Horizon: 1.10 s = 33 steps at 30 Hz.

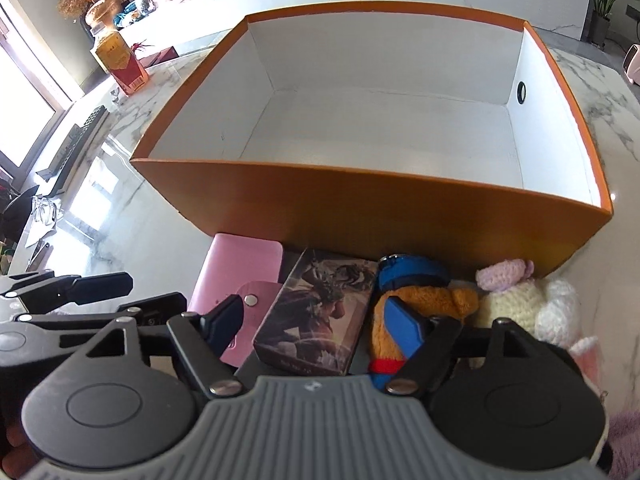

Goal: Organize objects
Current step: 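Grasp the pink card wallet with the left tool while the right tool grasps the photo-card box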

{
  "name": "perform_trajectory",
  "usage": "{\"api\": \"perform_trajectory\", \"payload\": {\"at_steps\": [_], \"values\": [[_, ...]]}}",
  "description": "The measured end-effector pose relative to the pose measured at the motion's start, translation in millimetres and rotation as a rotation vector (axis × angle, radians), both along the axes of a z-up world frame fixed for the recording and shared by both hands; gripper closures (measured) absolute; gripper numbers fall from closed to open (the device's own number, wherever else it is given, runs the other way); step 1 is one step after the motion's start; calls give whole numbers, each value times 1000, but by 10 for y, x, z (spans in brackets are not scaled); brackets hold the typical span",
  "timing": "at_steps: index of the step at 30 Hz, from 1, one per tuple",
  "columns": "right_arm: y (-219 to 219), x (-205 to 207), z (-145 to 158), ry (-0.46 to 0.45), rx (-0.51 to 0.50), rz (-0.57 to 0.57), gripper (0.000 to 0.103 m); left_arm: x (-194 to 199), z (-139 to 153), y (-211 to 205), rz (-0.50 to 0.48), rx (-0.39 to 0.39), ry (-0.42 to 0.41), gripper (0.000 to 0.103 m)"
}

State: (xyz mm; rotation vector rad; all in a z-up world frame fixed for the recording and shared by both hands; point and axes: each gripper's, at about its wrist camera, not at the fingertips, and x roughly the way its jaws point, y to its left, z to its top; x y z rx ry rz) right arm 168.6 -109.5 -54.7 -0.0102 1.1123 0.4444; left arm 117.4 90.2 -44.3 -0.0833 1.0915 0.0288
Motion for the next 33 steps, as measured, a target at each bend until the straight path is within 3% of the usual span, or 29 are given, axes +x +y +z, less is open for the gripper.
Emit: {"api": "perform_trajectory", "payload": {"at_steps": [8, 13, 18, 20, 22, 24, 28, 33], "values": [[132, 180, -74, 50, -59, -47, 23, 53, -55, 58, -3, -15, 16, 37], [22, 175, -96, 90, -84, -68, 20, 78, -97, -17, -68, -22, 20, 30], [71, 287, -162, 166, -59, -64, 15, 151, -206, -90, -111, -20, 53, 29], [93, 343, -279, 232, -48, -80, 17, 158, -226, -75, -108, -31, 63, 29], [93, 357, -323, 230, -53, -105, 32, 165, -238, -60, -103, -42, 71, 28], [60, 366, -303, 229, -40, -125, 39, 173, -246, -67, -105, -42, 73, 26], [-52, 344, -246, 226, -18, -142, 40, 218, -281, -127, -112, -42, 76, 20], [-141, 265, -133, 190, -20, -128, 40, 328, -390, -216, -104, -47, 107, 20]]}}
